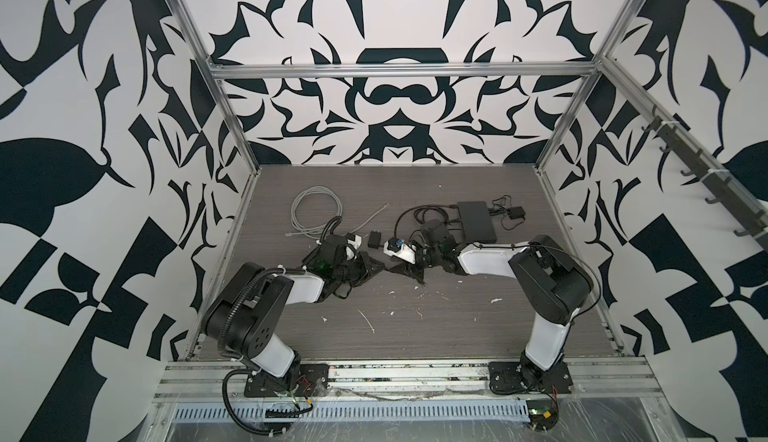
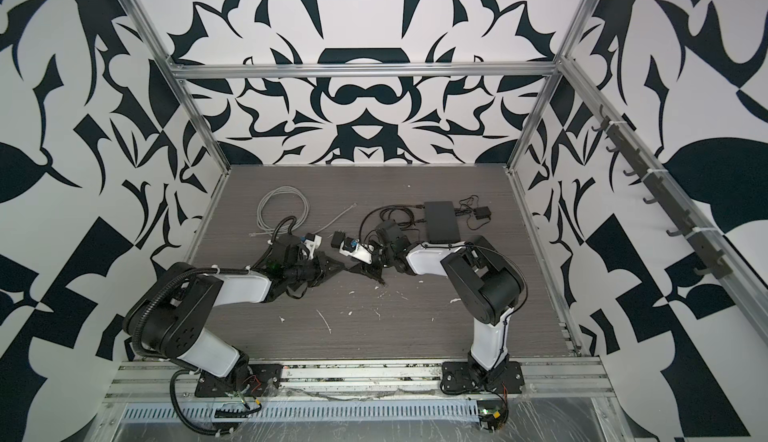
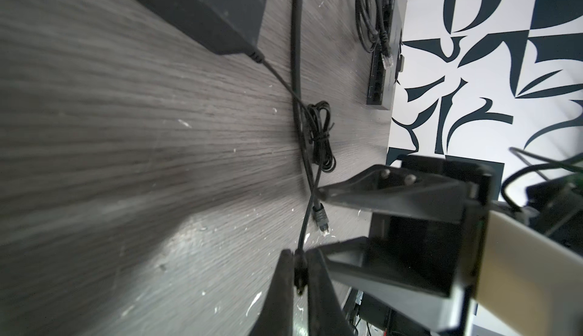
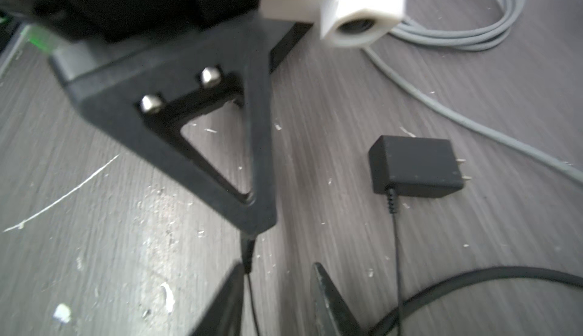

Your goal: Insert the plug into the switch port

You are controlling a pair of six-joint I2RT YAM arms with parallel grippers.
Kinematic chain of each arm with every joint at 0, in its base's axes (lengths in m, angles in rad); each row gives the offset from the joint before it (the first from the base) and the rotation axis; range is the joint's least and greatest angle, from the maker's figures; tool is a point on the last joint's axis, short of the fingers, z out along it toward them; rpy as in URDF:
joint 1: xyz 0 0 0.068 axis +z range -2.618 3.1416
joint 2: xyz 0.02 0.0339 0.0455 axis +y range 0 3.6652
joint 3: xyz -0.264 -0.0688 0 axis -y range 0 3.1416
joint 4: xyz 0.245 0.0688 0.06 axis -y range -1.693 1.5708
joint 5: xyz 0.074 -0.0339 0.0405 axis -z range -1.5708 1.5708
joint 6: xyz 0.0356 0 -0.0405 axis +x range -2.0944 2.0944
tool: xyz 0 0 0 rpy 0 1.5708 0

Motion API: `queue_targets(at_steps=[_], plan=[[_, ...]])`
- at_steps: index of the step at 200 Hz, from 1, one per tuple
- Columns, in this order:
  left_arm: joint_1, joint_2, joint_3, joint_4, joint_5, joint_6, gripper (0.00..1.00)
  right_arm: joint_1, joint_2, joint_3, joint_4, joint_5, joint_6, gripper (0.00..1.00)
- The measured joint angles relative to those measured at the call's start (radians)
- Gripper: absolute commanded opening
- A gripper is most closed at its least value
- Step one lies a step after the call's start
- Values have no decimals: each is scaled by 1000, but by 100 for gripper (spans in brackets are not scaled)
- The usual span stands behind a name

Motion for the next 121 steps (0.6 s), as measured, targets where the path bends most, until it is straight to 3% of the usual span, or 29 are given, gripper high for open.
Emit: queue_targets(at_steps=[63, 121], plan=[[6, -12, 18, -5, 3, 12, 6, 3, -1, -42, 54, -31, 27, 39], [6, -29, 19, -33, 4, 24, 6, 8, 0, -51, 154, -48, 60, 32]])
